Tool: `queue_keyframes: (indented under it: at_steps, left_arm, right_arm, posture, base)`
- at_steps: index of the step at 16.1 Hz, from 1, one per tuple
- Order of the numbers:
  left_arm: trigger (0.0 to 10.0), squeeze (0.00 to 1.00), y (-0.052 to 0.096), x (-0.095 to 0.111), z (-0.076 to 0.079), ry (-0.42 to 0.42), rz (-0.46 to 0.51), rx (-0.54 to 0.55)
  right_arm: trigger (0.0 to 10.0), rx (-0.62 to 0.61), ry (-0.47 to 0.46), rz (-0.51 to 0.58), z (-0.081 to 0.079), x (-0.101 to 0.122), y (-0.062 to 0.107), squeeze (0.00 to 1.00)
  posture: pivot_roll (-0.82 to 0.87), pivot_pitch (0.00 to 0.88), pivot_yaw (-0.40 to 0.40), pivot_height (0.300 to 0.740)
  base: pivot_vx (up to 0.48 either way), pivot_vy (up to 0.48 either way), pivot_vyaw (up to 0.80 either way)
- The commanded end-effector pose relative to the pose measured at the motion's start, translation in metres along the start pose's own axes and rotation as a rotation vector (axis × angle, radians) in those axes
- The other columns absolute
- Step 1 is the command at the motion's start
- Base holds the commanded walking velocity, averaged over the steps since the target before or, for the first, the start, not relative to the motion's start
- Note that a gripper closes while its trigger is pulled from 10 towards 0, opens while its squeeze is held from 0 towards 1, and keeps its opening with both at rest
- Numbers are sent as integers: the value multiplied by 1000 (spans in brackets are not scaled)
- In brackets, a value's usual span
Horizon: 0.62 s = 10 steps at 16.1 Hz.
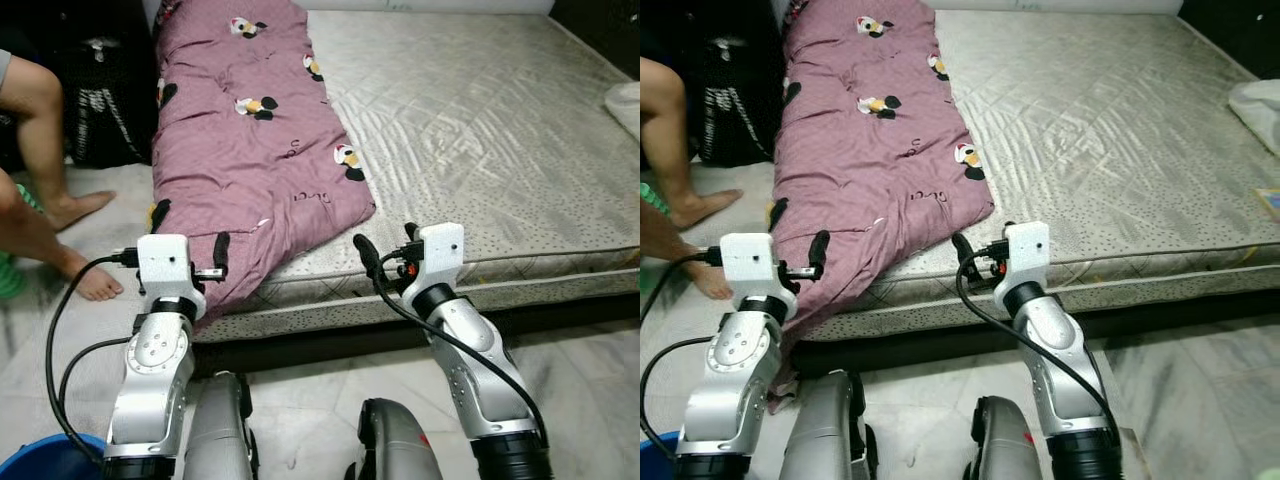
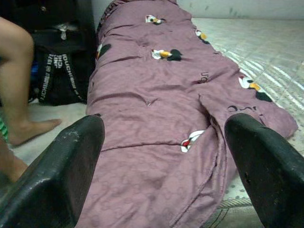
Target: Clean up the room
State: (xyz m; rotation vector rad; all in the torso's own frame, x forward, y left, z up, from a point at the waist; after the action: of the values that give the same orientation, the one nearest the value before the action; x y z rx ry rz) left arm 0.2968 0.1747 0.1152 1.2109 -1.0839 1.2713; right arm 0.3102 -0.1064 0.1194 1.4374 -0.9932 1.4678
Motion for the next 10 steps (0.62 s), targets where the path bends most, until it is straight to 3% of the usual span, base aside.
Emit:
queue_keyframes:
  at_steps: [1, 3, 5, 10]
  left_arm:
    - [10000, 0, 0, 2, 1, 7, 6, -8]
    - [10000, 0, 0, 2, 1, 8, 8, -18]
    - [10000, 0, 0, 2, 2, 8, 9, -20]
    - [10000, 0, -1, 2, 2, 8, 11, -27]
  right_arm:
    - [10000, 14, -1, 9, -1, 4, 0, 0]
    - [10000, 40, 0, 23, -5, 6, 0, 0]
    - [10000, 47, -2, 23, -7, 6, 0, 0]
    - [10000, 41, -8, 19, -6, 5, 0, 0]
  posture:
    - [-22, 96, -74, 627]
    - [-23, 98, -74, 627]
    - [-23, 98, -73, 627]
    - [-24, 98, -72, 627]
  base:
    - [266, 0, 0]
    - [319, 0, 0]
    - [352, 0, 672]
    - [374, 0, 0]
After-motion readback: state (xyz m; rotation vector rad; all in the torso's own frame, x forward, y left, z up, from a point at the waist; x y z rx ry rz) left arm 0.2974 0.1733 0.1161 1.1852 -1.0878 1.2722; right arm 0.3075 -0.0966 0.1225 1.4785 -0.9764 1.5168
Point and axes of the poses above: a point about 5 cm out from each wrist's last joint towards the gripper, its own y axis pointing back from the gripper into the wrist, its own x axis along the axis of the wrist's last joint, z = x × y, the point moved 3 cm from there along -y, pointing out of the wrist towards the gripper, and after that the axes turned 7 degrees about y, right-handed, at the moved point
